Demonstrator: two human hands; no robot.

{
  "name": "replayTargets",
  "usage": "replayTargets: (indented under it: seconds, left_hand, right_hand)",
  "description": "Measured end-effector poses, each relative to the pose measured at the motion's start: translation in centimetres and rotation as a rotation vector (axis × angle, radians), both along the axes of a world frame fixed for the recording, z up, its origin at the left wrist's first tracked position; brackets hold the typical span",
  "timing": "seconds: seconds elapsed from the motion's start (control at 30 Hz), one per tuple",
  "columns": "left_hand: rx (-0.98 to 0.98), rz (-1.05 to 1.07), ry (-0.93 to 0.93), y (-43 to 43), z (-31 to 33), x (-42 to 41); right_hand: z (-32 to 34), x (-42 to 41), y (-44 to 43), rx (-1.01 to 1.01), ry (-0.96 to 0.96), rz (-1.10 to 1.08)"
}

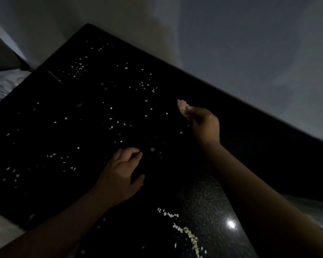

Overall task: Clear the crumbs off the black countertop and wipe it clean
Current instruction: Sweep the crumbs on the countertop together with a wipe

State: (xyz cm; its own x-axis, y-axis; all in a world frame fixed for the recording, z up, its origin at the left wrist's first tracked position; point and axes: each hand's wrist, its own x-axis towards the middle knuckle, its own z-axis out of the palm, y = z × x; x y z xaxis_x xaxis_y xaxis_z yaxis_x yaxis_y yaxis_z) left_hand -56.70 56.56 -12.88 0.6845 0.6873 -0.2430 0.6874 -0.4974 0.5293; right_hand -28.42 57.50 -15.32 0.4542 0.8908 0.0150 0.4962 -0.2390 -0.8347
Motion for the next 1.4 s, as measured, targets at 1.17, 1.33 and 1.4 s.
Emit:
replayTargets:
  seconds: [1.17, 1.33, 1.4]
  left_hand:
    - [-0.115, -0.007, -0.022, -0.2, -0.7, -1.3]
    - [-0.071, 0.032, -0.082, -0.4, 0.3, -2.7]
    - [-0.073, 0.106, -0.094, -0.7, 0.9, -3.9]
  right_hand:
    - [0.2, -5.4, 0.1, -0.042, -0.138, 0.223]
    - [0.9, -8.6, -9.5, -0.062, -0.111, 0.367]
    - [0.9, -9.5, -13.1, -0.045, -0.042, 0.413]
